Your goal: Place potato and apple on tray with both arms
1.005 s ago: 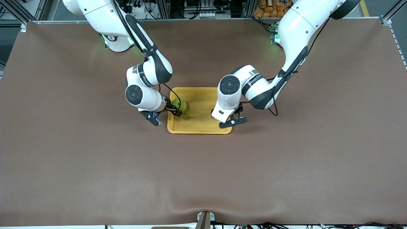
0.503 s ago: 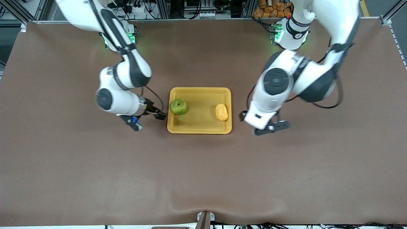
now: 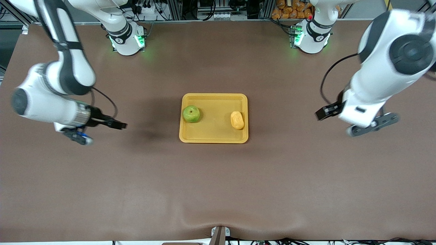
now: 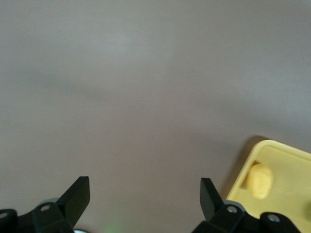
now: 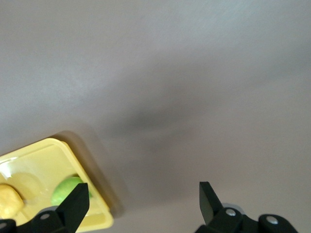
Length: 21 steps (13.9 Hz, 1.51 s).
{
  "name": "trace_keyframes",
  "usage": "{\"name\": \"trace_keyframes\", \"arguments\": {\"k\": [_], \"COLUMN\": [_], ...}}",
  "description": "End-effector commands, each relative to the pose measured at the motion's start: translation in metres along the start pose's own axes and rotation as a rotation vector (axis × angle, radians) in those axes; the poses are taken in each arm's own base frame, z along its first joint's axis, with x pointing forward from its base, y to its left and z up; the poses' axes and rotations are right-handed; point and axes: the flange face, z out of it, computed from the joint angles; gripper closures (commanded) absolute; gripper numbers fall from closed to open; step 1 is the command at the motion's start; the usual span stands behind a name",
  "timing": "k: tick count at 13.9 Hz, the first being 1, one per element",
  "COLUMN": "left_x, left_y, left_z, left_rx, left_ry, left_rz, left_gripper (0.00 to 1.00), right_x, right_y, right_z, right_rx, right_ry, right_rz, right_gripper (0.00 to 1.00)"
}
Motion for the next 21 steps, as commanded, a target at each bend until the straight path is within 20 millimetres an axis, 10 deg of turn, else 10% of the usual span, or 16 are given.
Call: {"name": "trace_keyframes", "arguments": {"k": [1,9,18,21], "left_x": [-0.010,0.001,-0.030,-0.055], "left_y": [-0.023,-0.089,-0.180,-0.179], "left_z": [-0.015,-0.040,-0.060,-0.064], "left_rx": [0.013,0.020,-0.105,-0.104], "left_ry": [-0.009,0.026,0.013,0.015], "left_rz": [0.037,0.122,0.252,0.272], "left_gripper": [0.00,0.00,0.00,0.00], "right_x": [-0.023,-0.061,-0.085,-0.082], "right_y": [0.023,0.023,0.033,0.029], "right_z": [-0.056,-0.207,-0.248,-0.252], "right_rx": [-0.073,-0.228,-0.233,-0.229], "right_ry": [0.046,0.091,0.022,0.057], "right_rz": [-0.118,-0.267,-0.262,-0.273], "right_gripper": [0.00,0.00,0.00,0.00]}}
